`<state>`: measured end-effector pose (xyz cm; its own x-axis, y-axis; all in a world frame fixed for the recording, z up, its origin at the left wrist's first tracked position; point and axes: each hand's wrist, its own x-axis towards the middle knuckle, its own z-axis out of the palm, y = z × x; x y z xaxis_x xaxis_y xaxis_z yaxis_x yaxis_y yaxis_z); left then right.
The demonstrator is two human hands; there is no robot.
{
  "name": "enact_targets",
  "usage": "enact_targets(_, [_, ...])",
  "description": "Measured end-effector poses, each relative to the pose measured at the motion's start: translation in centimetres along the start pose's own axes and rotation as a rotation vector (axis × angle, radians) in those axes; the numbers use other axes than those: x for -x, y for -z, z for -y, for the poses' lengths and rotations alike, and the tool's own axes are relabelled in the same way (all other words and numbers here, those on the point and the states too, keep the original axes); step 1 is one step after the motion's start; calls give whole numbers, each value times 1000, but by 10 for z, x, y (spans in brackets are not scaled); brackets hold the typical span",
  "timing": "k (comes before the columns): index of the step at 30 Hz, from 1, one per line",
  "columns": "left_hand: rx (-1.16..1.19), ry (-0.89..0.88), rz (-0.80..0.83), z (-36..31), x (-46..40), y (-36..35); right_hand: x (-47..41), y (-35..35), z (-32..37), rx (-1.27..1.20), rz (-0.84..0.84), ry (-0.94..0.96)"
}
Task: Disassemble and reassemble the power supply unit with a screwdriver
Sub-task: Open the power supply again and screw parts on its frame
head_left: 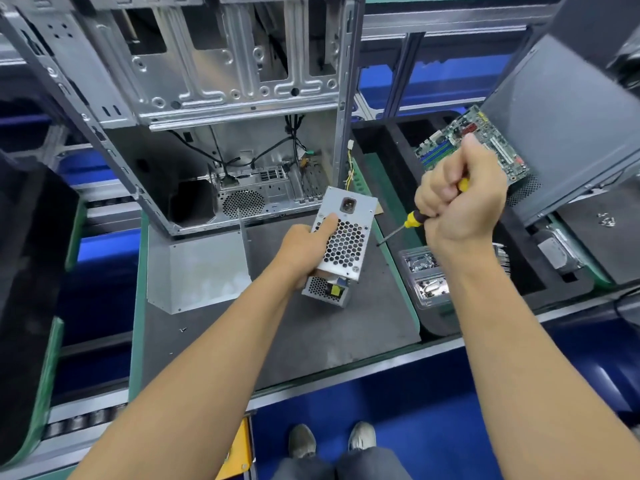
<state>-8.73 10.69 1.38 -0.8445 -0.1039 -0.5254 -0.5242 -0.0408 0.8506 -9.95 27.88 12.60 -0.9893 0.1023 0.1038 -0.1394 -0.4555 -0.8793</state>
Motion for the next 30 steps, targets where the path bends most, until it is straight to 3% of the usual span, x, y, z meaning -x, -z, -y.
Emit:
enact_targets(5, [154,-2,-158,15,2,0,-2,-17,2,-51,110,-74])
enact_targets(20, [121,7,-156,14,2,1,1,-32,-7,129,175,-107])
enact_targets(23, [155,-13,-154,15,1,0,8,-44,-8,236,123,-50])
enact_targets(30, [36,-40,-218,18,-3,0,45,-75,-23,783,-92,303])
